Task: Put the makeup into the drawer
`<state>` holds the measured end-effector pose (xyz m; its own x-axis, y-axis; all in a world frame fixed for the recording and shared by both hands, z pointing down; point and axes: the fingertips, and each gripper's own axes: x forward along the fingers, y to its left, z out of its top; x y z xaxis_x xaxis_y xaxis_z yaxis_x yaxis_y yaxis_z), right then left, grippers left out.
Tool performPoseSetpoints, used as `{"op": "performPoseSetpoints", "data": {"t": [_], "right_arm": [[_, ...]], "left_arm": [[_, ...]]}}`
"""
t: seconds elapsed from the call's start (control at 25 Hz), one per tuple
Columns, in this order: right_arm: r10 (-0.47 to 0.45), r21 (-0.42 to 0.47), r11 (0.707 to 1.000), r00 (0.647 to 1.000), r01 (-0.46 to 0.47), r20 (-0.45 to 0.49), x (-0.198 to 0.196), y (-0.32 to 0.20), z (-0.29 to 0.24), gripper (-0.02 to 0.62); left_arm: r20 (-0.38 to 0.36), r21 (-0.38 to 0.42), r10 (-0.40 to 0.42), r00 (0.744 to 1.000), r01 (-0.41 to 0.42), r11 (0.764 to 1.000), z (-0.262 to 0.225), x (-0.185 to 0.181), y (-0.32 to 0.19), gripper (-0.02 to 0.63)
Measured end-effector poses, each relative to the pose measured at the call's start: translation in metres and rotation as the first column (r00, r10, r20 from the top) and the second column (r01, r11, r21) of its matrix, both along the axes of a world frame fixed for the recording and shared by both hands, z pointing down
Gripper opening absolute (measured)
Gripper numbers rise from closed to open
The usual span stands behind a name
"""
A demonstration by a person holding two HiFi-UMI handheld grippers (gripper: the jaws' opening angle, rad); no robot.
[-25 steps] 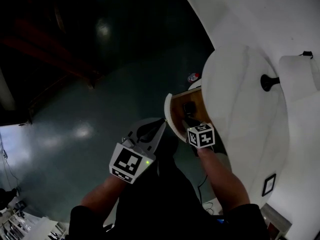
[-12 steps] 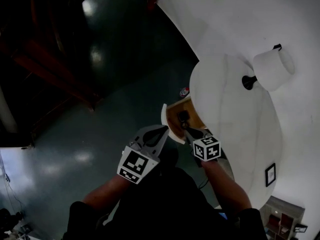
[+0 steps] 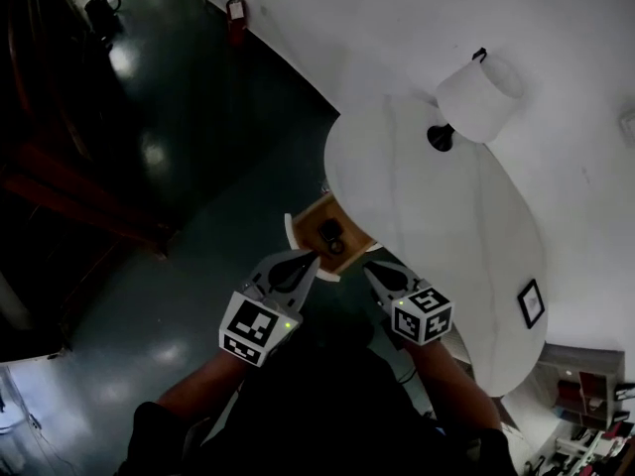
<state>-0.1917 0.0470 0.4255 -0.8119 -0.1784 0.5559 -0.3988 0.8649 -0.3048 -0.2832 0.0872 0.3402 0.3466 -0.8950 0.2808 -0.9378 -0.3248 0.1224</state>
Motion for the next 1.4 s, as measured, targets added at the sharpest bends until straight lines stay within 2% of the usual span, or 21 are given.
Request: {"op": "performPoseSetpoints", "data": {"t": [0.2, 0.44, 0.72, 0.84, 1.08, 1.2, 1.32, 1.4], "right_arm": [[0.08, 0.008, 0.997, 0.995, -0.081, 0.066, 0.056, -0.003, -0.028, 0.037], [0.166, 0.026, 0.985, 0.978, -0.171, 0.128, 0.146, -0.007, -0.052, 0.035], [0.322, 0.078, 0.936, 0.923, -0.344, 0.209, 0.271, -0.015, -0.079, 0.029], [0.36, 0.09, 0.915, 0.898, -0.393, 0.254, 0.312, -0.016, -0.096, 0.028], [0.372, 0.151, 0.889, 0.874, -0.432, 0.314, 0.351, -0.002, -0.133, 0.026], [0.396, 0.193, 0.858, 0.853, -0.475, 0.341, 0.364, 0.0, -0.149, 0.025], [0.427, 0.203, 0.821, 0.81, -0.534, 0.402, 0.376, -0.003, -0.17, 0.021], [0.435, 0.218, 0.806, 0.801, -0.55, 0.411, 0.38, -0.004, -0.177, 0.02]], "left_arm": [[0.005, 0.01, 0.045, 0.999, -0.045, 0.999, -0.009, 0.046, -0.016, 0.011], [-0.008, 0.014, 0.092, 0.996, -0.092, 0.996, -0.024, 0.126, -0.034, 0.011], [-0.019, 0.019, 0.153, 0.988, -0.153, 0.988, -0.036, 0.235, -0.045, 0.011], [-0.02, 0.043, 0.184, 0.983, -0.183, 0.982, -0.047, 0.277, -0.048, 0.011], [-0.012, 0.059, 0.265, 0.964, -0.264, 0.963, -0.062, 0.328, -0.049, 0.011], [-0.004, 0.062, 0.318, 0.948, -0.318, 0.946, -0.07, 0.34, -0.05, 0.011], [0.007, 0.083, 0.355, 0.935, -0.354, 0.931, -0.084, 0.346, -0.053, 0.011], [0.003, 0.097, 0.375, 0.927, -0.374, 0.922, -0.092, 0.349, -0.055, 0.011]]}}
